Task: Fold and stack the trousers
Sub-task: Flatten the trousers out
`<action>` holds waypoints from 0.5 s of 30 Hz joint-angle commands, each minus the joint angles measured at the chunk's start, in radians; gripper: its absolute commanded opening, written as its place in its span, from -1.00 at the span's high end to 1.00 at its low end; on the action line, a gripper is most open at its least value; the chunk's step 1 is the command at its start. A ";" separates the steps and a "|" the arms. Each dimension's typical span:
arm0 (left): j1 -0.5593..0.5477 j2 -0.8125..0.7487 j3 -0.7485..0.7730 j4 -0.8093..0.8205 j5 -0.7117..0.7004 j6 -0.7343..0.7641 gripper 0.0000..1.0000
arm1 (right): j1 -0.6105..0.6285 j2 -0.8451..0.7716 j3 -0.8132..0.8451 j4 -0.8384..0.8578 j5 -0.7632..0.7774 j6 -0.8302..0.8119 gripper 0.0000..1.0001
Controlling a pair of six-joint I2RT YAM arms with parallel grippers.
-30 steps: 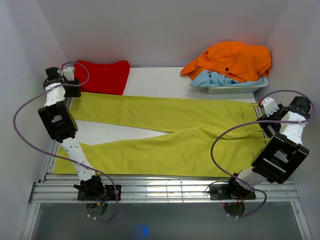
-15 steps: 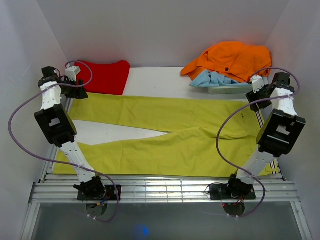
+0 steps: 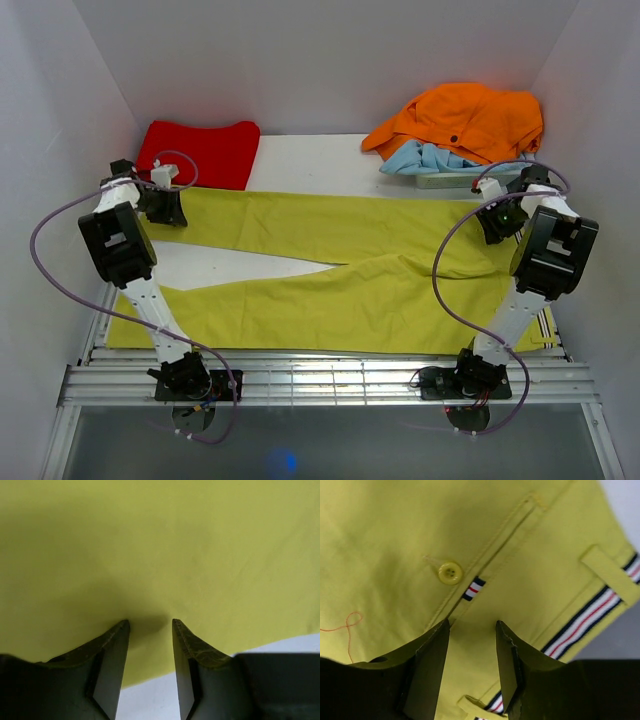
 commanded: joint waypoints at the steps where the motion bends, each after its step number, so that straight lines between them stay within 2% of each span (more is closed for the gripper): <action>1: -0.007 -0.038 -0.111 -0.008 -0.105 0.043 -0.02 | 0.003 -0.054 -0.044 -0.012 0.039 -0.098 0.06; 6: 0.005 -0.116 -0.266 -0.033 -0.169 0.108 0.10 | -0.001 -0.112 -0.114 -0.045 0.066 -0.196 0.18; 10: 0.020 -0.156 -0.297 -0.081 -0.169 0.161 0.22 | -0.005 -0.176 -0.159 -0.101 0.060 -0.271 0.28; 12: 0.028 -0.177 -0.294 -0.083 -0.165 0.164 0.14 | -0.013 -0.228 -0.173 -0.108 0.056 -0.289 0.26; 13: 0.036 -0.206 -0.271 -0.092 -0.155 0.169 -0.08 | -0.016 -0.244 -0.170 -0.111 0.048 -0.293 0.23; 15: 0.048 -0.246 -0.241 -0.124 -0.110 0.181 -0.22 | -0.031 -0.302 -0.138 -0.140 0.014 -0.300 0.18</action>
